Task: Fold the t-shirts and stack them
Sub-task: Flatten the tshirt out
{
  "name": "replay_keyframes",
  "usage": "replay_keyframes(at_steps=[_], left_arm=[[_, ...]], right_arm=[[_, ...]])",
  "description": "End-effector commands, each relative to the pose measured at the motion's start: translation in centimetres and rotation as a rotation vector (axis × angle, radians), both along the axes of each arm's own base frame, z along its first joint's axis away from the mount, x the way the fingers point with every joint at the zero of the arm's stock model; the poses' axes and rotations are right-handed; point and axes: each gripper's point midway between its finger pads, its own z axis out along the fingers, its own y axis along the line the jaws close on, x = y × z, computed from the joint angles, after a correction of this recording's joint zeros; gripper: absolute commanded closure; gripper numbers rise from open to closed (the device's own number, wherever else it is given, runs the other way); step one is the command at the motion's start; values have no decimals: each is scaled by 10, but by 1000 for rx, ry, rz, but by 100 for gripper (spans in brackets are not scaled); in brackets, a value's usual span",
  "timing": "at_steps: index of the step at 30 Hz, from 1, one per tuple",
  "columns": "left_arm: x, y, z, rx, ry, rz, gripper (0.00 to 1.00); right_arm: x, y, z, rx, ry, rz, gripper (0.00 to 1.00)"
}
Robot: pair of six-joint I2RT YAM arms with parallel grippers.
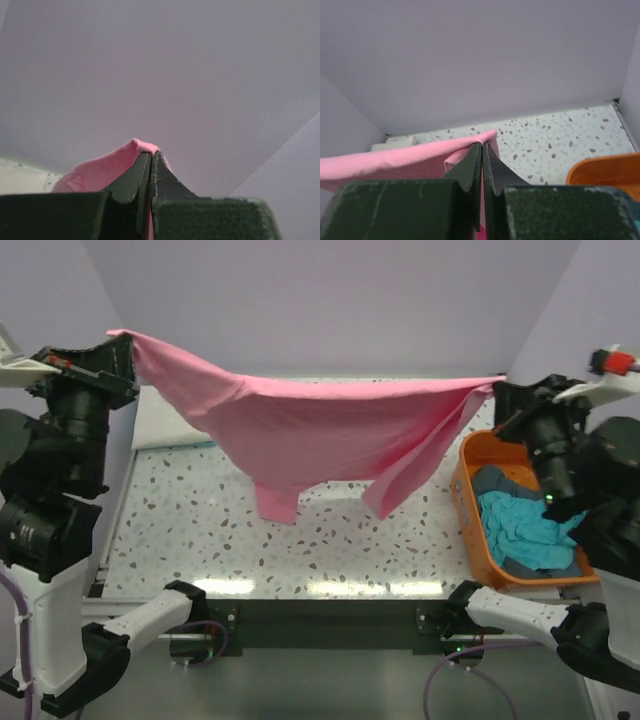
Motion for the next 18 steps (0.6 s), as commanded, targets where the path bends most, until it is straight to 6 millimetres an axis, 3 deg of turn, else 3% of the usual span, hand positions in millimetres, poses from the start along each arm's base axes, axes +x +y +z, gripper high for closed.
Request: replay_keyframes(at_steps=[1,5,9,12,13,15,16,17,18], left_arm=[[-37,7,54,39,-161,-23,100],[-56,11,75,44,-227,-27,100],[-39,8,67,49,-196,-13,100],[-6,6,50,62,-134,37,100],[20,7,36,72,-77,82,100],[47,7,20,89,-18,133,100],[78,2,1,123,50,163,100],[92,6,-3,134,62,204,100],[127,0,-22,168,121,218,100]], right_arm=[[-31,-2,57,-42,-166,156,100],[-42,-3,71,-51,-222,202,100],[-28,1,65,-81,-193,162,100],[3,11,50,-138,-134,76,100],[23,17,40,-182,-96,22,100],[45,27,30,-219,-62,-34,100],[57,32,22,-272,-42,-54,100],[72,31,16,-291,-25,-81,100],[94,51,6,-296,-8,-16,100]])
